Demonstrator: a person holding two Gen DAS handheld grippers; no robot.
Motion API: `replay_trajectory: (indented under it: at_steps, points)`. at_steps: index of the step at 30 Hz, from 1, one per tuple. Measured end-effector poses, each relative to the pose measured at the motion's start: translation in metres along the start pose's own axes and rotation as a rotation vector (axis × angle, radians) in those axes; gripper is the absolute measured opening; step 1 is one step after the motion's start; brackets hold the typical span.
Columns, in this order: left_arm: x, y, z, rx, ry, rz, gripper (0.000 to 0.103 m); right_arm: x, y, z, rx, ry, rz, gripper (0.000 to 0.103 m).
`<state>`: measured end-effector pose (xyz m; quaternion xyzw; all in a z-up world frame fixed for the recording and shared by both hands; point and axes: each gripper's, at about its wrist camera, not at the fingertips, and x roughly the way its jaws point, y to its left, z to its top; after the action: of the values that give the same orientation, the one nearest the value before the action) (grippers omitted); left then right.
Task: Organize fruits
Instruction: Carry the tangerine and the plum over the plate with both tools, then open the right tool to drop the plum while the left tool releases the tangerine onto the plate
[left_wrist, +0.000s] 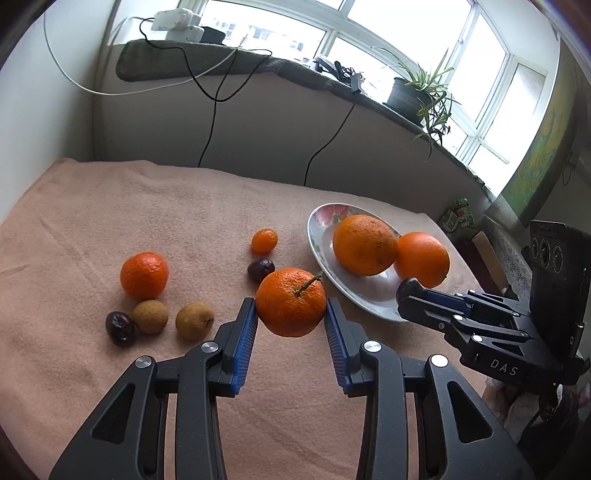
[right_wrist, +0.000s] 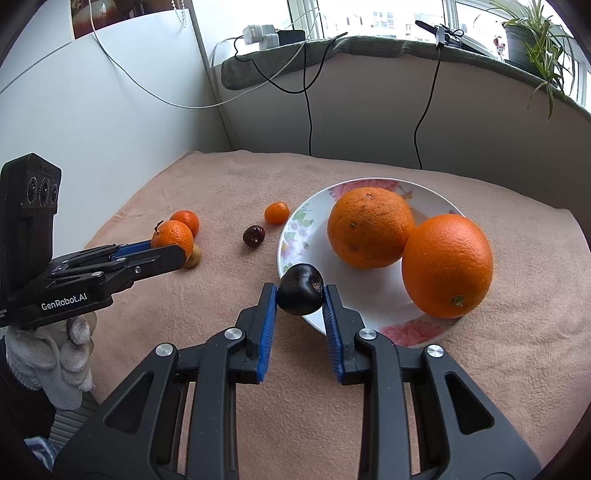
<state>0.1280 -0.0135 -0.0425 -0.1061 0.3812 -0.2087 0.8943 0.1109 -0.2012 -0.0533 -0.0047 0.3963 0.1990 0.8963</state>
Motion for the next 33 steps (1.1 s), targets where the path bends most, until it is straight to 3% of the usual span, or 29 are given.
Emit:
replay_trajectory:
  at_steps: [14, 33]
  points:
    - [0.051, -0.044, 0.017, 0.083, 0.061, -0.041, 0.036, 0.004, -0.025, -0.001, 0.038, 0.013, -0.046, 0.027]
    - [0.066, -0.055, 0.023, 0.109, 0.09, -0.048, 0.036, 0.003, -0.028, -0.003, 0.037, 0.022, -0.051, 0.027]
